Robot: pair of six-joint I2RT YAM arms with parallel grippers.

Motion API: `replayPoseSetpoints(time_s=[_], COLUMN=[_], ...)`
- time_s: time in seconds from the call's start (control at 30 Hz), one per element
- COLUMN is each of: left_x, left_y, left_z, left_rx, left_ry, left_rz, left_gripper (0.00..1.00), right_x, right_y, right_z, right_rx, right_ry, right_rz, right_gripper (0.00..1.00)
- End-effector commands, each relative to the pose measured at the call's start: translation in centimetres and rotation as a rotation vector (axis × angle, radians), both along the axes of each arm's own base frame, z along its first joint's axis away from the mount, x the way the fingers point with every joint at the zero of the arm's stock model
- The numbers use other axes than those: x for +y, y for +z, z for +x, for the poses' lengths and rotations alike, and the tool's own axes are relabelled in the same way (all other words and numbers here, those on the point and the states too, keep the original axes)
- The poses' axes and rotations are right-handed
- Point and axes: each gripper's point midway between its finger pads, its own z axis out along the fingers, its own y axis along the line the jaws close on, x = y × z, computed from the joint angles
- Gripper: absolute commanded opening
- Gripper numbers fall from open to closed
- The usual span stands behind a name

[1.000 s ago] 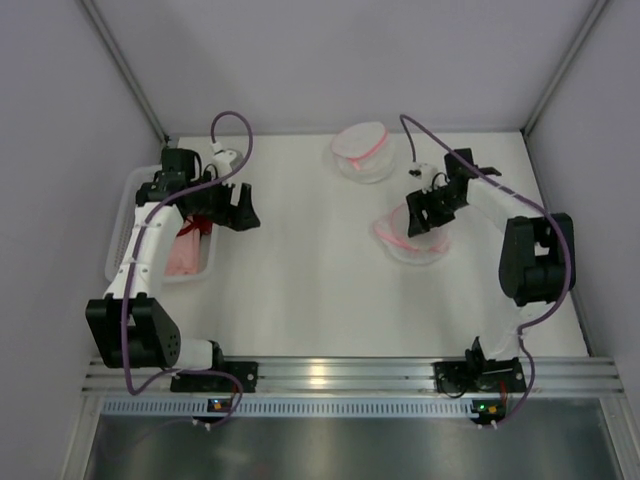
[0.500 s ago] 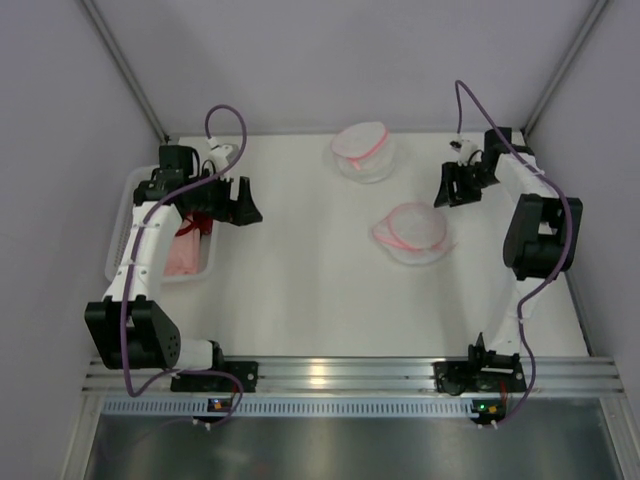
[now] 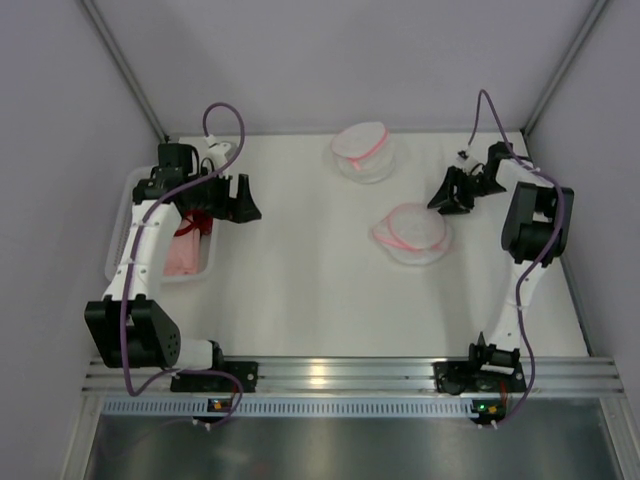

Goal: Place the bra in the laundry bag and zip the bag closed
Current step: Open the laundry bag at the center of the board.

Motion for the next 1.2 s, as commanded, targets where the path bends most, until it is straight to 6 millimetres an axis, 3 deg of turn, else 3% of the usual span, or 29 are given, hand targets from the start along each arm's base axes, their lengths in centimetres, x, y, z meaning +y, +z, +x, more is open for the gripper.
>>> replayPoseSetpoints(time_s=[0.0,0.2,0.43,0.53,0.8,0.9,1.03,1.1,1.13,1.17], left_x=[0.0,-0.1,-0.1,-0.1,-0.4,-0.4,-0.7,-0.8,-0.8,-0.9], left_y=[1.3,1.1,1.2,1.2,1.3,1.2,0.9,0.7,0.5,0.4], left_z=[1.2,1.5,1.7,1.6,1.3,1.1,0.6,0.3,0.2,0.0], left_rx=[-0.047,-0.034,-0.037,-0.042,-0.049,-0.049,-0.042,-0.038,-0.034,-0.030], left_ry=[0.005,0.006,-0.002,-0.008,-0.025,-0.033,-0.046,-0.054,-0.058,-0.060], left_rz=[-0.003,-0.010,-0.011,-0.010,-0.018,-0.020,-0.030,-0.034,-0.035,-0.039], left_gripper=[0.86,0.86,0.86,0.86,0.86,0.86,0.86,0.86,0.86,0.86], right_x=[2.0,2.7,3.6,4.1,6.0,7.4,8.9,10.0,10.1,10.5], right_y=[1.9,3.0,8.1,10.1,14.2,14.0,11.9,12.0,11.0,10.6], right_z=[0.3,-1.0,-2.6,-3.7,-9.4,-13.3,-18.6,-20.6,-21.3,-22.1], right_rx=[0.007,0.015,-0.083,-0.149,-0.333,-0.389,-0.438,-0.509,-0.517,-0.536], right_ry=[-0.008,0.006,0.048,0.095,0.273,0.414,0.621,0.715,0.738,0.783], right_rz=[0.181,0.247,0.311,0.317,0.282,0.233,0.126,0.067,0.048,0.012], right_gripper=[0.51,0.28,0.01,0.00,0.00,0.00,0.00,0.00,0.00,0.05])
